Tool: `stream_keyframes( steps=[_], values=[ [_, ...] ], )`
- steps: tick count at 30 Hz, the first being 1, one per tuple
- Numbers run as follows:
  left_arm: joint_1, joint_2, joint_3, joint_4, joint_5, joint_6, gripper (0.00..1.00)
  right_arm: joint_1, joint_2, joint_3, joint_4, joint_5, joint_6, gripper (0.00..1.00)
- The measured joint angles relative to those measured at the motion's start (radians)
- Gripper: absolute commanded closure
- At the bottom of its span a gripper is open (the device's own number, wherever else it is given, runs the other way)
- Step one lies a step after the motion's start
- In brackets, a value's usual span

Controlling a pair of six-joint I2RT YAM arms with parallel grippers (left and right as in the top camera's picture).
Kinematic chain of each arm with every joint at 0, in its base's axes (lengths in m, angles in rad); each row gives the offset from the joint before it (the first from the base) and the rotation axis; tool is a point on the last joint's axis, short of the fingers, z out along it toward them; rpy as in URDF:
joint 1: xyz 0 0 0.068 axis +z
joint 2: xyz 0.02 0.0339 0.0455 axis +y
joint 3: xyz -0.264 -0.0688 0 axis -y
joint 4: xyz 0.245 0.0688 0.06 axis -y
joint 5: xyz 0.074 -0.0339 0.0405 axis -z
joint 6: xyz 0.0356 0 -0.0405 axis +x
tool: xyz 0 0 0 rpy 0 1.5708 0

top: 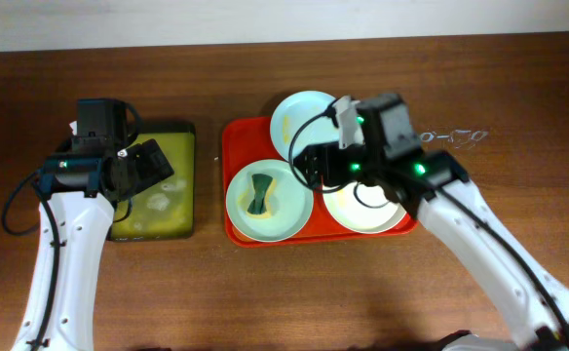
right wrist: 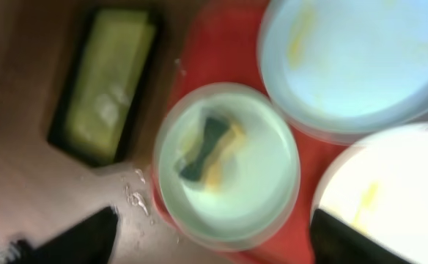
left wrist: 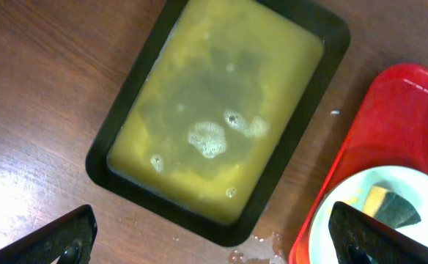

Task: Clean dirty plates on tray and stack at the side
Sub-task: 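Reach the right gripper to the front-left blue plate and grip its rim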

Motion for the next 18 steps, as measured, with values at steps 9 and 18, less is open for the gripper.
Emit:
stream_keyframes(
  steps=[9,18],
  values=[
    [0.000,0.000,-0.001,0.000,0.002,0.000,0.01,0.031,0.340,0.342,-0.220,0.061,-0.048,0.43],
    [0.000,0.000,-0.001,0.000,0.002,0.000,0.01,0.085,0.521,0.342,-0.216,0.143,-0.063,0.47]
  ],
)
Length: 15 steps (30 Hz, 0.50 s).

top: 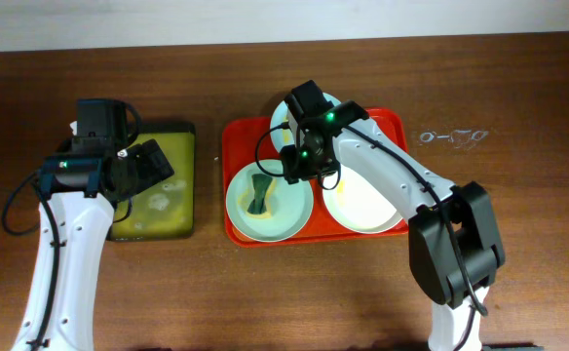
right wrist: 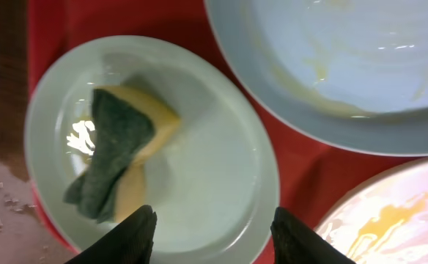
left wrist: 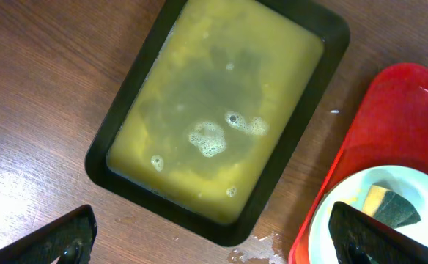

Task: Clean dirty plates on tray and stack at the side
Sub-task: 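Reach the right gripper to the front-left blue plate and grip its rim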

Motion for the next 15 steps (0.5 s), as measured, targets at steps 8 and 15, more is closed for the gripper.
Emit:
stream_keyframes(
  steps=[8,15],
  values=[
    [0.000,0.000,0.000,0.000,0.000,0.000,0.01,0.000,0.004,-0.040,-0.002,0.087,-0.029,0.52],
    [0.000,0.000,0.000,0.000,0.000,0.000,0.01,0.000,0.004,-0.077,0.029,0.090,-0.043,0.55]
  ],
)
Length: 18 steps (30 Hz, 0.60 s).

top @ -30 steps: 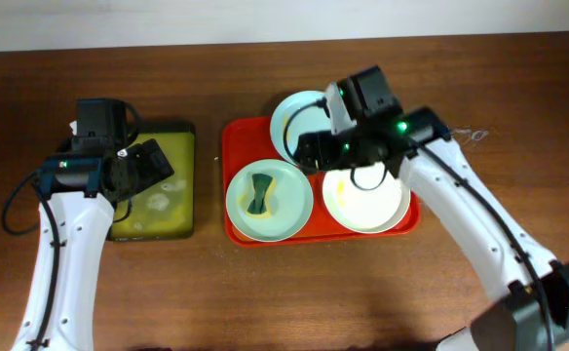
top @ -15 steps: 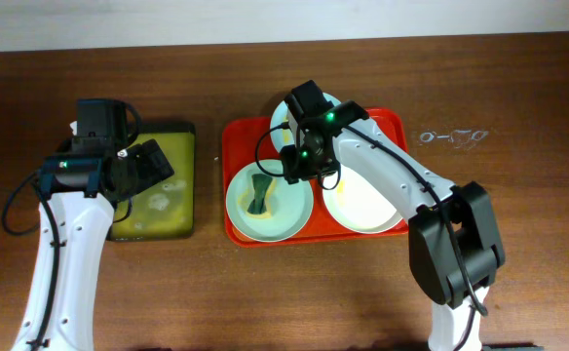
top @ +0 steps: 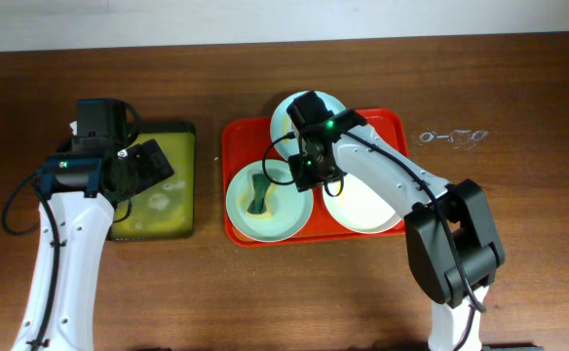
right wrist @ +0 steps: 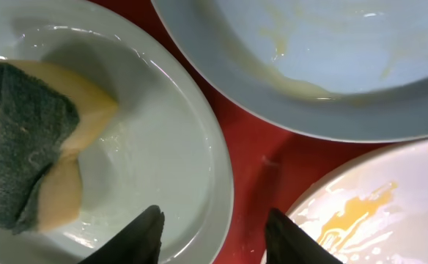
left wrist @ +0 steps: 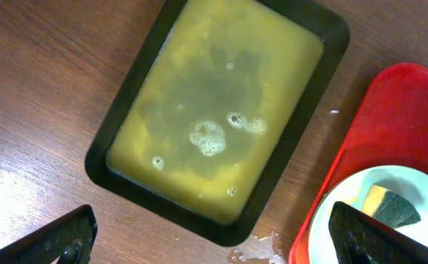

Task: Clean dirty plates on tray and stack at the side
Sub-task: 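Reach the right gripper to the front-left blue plate and grip its rim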

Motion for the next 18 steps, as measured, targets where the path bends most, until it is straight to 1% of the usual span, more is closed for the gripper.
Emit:
stream_keyframes(
  steps=[4,8,14,18],
  values=[
    [0.000,0.000,0.000,0.000,0.023,0.000,0.01,0.000,0.000,-0.029,0.044,0.003,-0.009,0.60],
    [0.000,0.000,0.000,-0.001,0.047,0.000,0.01,0.000,0.000,-0.067,0.060,0.003,-0.012,0.63],
    [0.000,0.000,0.000,-0.004,0.053,0.000,0.01,0.000,0.000,-0.093,0.085,0.005,-0.012,0.62],
    [0.000,0.000,0.000,-0.013,0.053,0.000,0.01,0.000,0.000,-0.098,0.088,0.045,-0.012,0.63]
  ],
)
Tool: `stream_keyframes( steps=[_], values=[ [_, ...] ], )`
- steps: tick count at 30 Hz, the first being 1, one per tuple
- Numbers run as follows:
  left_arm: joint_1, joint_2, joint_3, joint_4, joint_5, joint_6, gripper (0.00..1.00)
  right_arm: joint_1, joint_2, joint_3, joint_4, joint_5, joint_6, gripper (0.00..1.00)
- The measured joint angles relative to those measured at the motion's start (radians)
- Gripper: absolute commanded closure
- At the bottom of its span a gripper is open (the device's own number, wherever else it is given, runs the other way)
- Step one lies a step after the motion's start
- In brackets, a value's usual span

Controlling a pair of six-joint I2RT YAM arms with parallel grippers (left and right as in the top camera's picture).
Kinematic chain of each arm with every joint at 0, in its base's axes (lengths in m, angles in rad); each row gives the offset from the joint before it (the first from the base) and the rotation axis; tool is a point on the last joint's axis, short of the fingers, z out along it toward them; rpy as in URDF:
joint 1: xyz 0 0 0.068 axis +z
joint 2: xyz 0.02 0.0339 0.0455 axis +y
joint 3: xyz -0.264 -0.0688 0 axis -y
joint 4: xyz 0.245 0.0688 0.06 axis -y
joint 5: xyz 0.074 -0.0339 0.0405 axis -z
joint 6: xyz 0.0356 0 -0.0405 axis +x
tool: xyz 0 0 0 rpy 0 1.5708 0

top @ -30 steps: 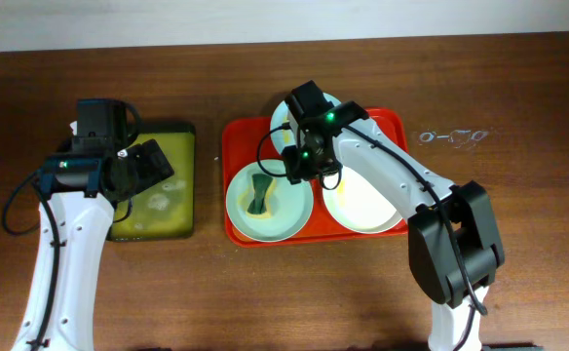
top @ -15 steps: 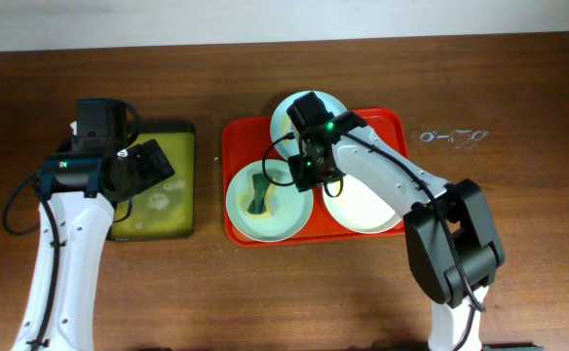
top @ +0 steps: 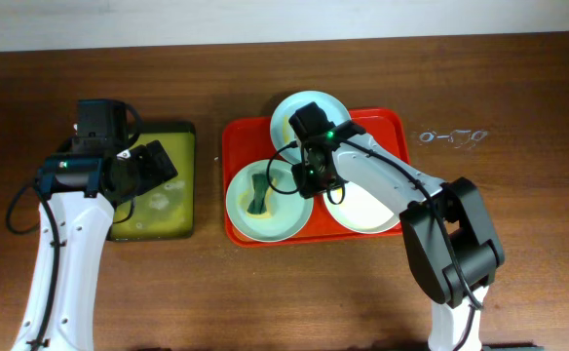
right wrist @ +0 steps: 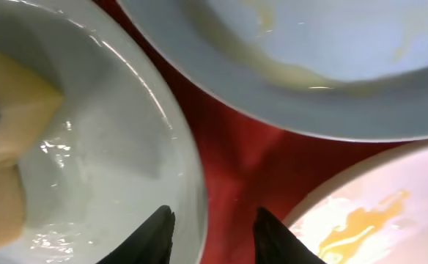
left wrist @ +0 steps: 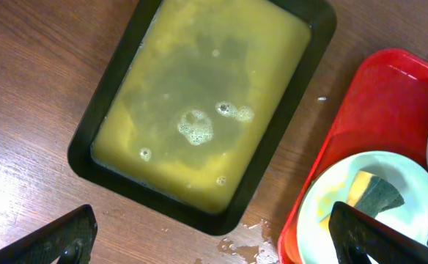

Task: Clean dirty plates on tray and stack at the side
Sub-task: 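Reach the right gripper to the front-left blue plate and grip its rim, then regrasp the sponge from the plate with the left gripper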

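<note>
A red tray (top: 238,136) holds three plates. The front left one is pale green (top: 283,216) and carries a yellow-and-green sponge (top: 256,193). A pale plate (top: 299,109) with yellow smears lies at the back. A cream plate (top: 367,210) with a yellow stain lies at the right. My right gripper (top: 316,177) is open and low over the tray. In the right wrist view the gripper (right wrist: 214,235) has its fingers astride the right rim of the sponge plate (right wrist: 89,147). My left gripper (left wrist: 212,238) is open above the table beside the tub, holding nothing.
A black tub (top: 191,195) of yellow soapy water stands left of the tray, its wall (left wrist: 293,95) close to the tray's edge. Drops of water (left wrist: 243,246) lie on the wooden table between them. A small clear object (top: 450,136) lies right of the tray.
My right gripper has come lower and closer, so its open fingers now stand on either side of the sponge plate's right rim. The left wrist view has shifted slightly toward the tray.
My right gripper was high over the right part of the tray. Then it was above the gap between the sponge plate and the back plate, then closer to the sponge plate's rim, and now astride it. The left gripper stayed open over the tub.
</note>
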Motion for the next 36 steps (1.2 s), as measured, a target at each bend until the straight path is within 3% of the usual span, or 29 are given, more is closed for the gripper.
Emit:
stream_keyframes(
  steps=[8,14,18,20,23,30,36],
  values=[
    [0.000,0.000,0.000,-0.005,0.097,0.003,0.42,0.000,0.000,-0.014,0.028,0.019,0.001,0.68],
    [-0.036,0.004,0.000,-0.004,0.138,0.004,0.43,0.000,0.000,-0.039,0.042,0.014,-0.003,0.74],
    [-0.140,0.061,0.000,0.021,0.149,0.003,0.44,0.000,0.000,-0.039,0.047,0.014,-0.003,0.75],
    [-0.192,0.109,0.000,0.041,0.155,0.003,0.43,0.000,0.000,-0.039,0.050,0.014,-0.004,0.84],
    [-0.264,0.193,0.000,0.079,0.158,0.003,0.44,0.000,0.000,-0.039,0.055,-0.005,-0.007,0.88],
    [-0.344,0.352,0.000,0.212,0.278,0.080,0.42,0.000,0.000,-0.039,0.068,-0.042,-0.010,0.90],
    [-0.344,0.420,0.000,0.243,0.304,0.098,0.45,0.000,0.003,-0.041,0.068,-0.052,-0.011,0.78]
  ],
)
